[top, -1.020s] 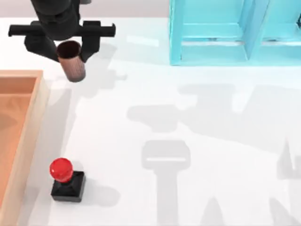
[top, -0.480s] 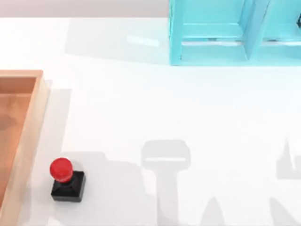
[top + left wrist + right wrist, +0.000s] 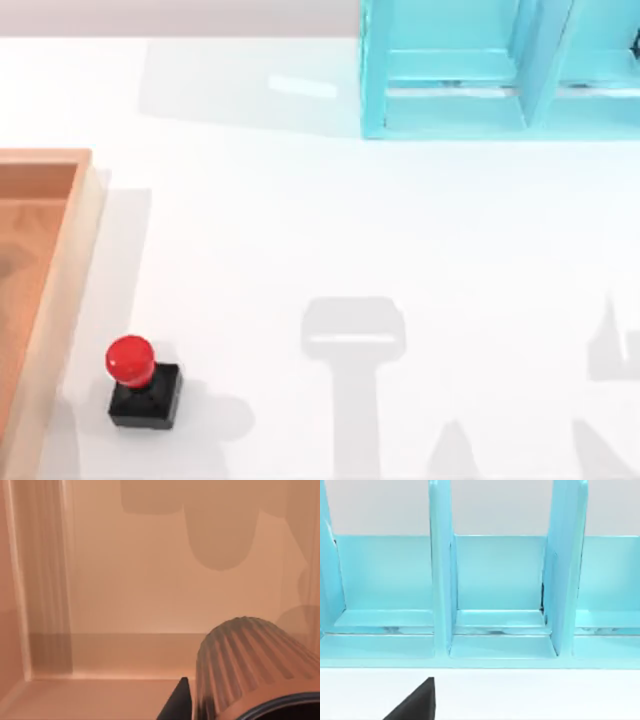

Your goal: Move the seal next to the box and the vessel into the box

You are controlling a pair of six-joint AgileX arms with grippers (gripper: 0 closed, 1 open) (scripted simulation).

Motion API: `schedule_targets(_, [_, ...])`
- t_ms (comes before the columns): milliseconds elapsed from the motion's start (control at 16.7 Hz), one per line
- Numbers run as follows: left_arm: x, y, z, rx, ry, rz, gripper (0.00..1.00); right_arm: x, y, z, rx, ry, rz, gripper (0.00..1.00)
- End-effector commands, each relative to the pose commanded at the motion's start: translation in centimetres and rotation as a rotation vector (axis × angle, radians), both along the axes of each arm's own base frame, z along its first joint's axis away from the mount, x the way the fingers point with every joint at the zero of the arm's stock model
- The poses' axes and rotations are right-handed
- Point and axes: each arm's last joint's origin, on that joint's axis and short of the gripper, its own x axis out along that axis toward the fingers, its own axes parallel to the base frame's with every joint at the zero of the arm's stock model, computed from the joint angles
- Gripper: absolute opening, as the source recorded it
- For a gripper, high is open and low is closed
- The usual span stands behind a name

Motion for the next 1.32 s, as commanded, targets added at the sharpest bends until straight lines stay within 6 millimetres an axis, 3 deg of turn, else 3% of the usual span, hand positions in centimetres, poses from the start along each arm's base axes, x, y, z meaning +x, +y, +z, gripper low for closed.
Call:
schedule_targets(300, [-0.1,-0.3,-0.2,0.010,0.006,-0.012,0.00,0.0,0.0,0.0,0.000,0.000,0.000,1.00])
schedule_targets(600, [-0.9,-1.5,-1.7,0.061,-0.030,-0.037,0.00,0.0,0.0,0.0,0.000,0.000,0.000,1.00])
schedule_targets(1320, [0.7,0.3,-6.4,0.001,-0.001,0.000,0.00,0.0,0.0,0.0,0.000,0.000,0.000,1.00])
